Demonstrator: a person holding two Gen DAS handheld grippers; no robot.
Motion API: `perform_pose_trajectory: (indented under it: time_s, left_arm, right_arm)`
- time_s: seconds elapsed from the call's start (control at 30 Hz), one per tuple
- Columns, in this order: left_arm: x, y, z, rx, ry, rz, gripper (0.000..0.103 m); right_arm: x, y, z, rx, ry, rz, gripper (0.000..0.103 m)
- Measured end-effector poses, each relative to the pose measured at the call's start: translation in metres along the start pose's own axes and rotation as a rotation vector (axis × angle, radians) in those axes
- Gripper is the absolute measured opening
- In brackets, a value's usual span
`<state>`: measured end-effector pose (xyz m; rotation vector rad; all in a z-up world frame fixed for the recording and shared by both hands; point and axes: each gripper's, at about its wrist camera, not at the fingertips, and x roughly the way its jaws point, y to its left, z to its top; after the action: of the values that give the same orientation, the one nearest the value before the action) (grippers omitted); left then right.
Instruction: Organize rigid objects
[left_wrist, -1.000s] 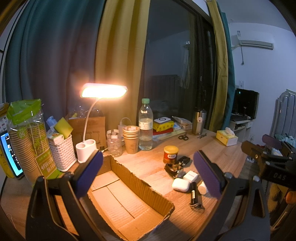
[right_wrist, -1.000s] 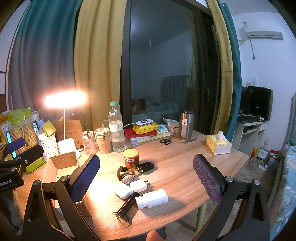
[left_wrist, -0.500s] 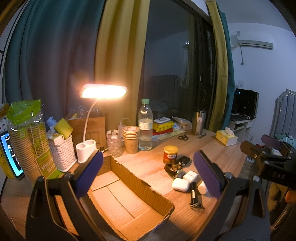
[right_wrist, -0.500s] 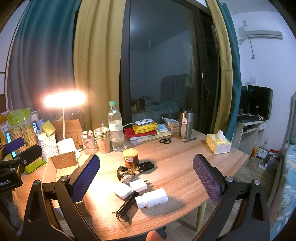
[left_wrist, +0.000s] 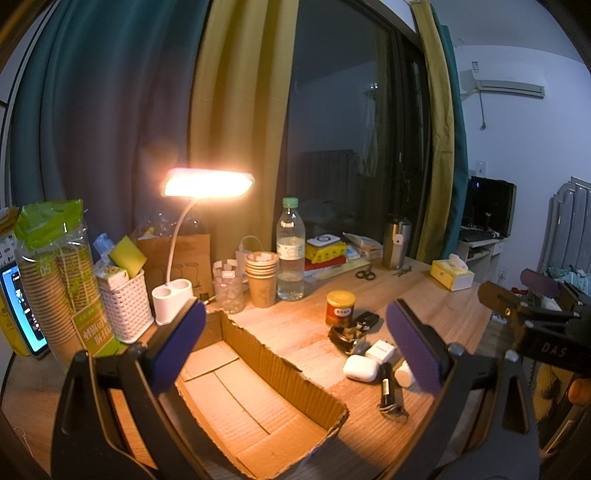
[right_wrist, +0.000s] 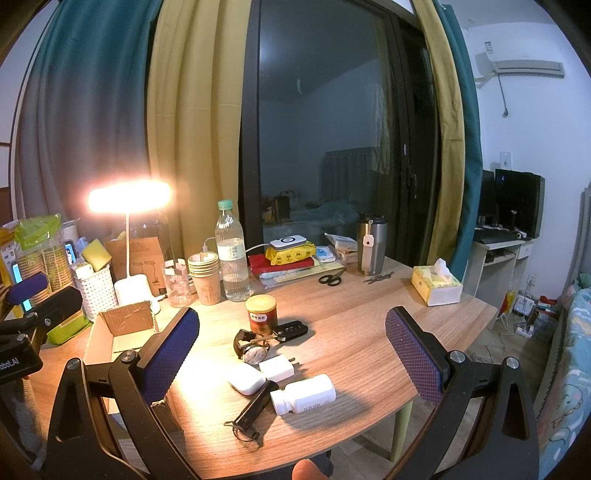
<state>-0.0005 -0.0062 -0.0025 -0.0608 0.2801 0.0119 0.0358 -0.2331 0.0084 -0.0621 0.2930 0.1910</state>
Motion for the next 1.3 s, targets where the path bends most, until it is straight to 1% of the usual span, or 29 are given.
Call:
perform_pose_trajectory:
  time_s: [0.2,0.3,0.4,0.6,0.77,0.87,0.97,1.13,1.17,1.2,1.23,1.27,1.3]
  left_arm:
    - [0.002,0.003,0.000,-0.005,0.014,0.006,0.099]
    - [0.004,0.007,-0.002,-0.003,0.027,0.024,0.099]
    - [0.011,0.017,-0.009,-0.011,0.063,0.053,0.099]
    - [0.033,0.045,-0.033,-0.064,0.183,0.126,0.099]
    - [0.052,0.063,-0.059,-0.099,0.268,0.195,0.099]
    - [0.067,0.074,-0.076,-0.115,0.339,0.232,0.099]
    - [0.085,0.080,-0.092,-0.120,0.423,0.239,0.099]
    - [0.106,0.081,-0.109,-0.127,0.518,0.222,0.098]
    - [0.109,0.080,-0.111,-0.121,0.532,0.215,0.095]
    - [0.112,0.079,-0.113,-0.117,0.551,0.210,0.084]
    - [0.116,0.078,-0.114,-0.118,0.571,0.200,0.077]
    - [0.121,0.078,-0.117,-0.122,0.597,0.179,0.074]
    - [0.125,0.076,-0.120,-0.122,0.616,0.172,0.067]
  right_arm:
    - [0.001,-0.002,-0.003,0.001,0.007,0.001,0.102]
    - [0.003,-0.003,-0.007,0.001,0.015,0.003,0.102]
    - [0.008,-0.001,-0.010,0.001,0.030,0.003,0.102]
    - [0.024,0.003,-0.017,0.003,0.078,0.006,0.102]
    - [0.043,0.008,-0.027,-0.002,0.132,0.023,0.102]
    - [0.056,0.011,-0.034,-0.004,0.168,0.031,0.102]
    - [0.066,0.014,-0.040,-0.001,0.193,0.036,0.102]
    - [0.077,0.016,-0.048,-0.003,0.224,0.044,0.102]
    - [0.078,0.016,-0.049,-0.003,0.230,0.043,0.102]
    - [0.079,0.015,-0.049,-0.001,0.232,0.042,0.102]
    - [0.080,0.014,-0.049,0.003,0.232,0.042,0.102]
    - [0.080,0.013,-0.050,0.007,0.232,0.042,0.102]
    - [0.080,0.012,-0.051,0.009,0.233,0.041,0.102]
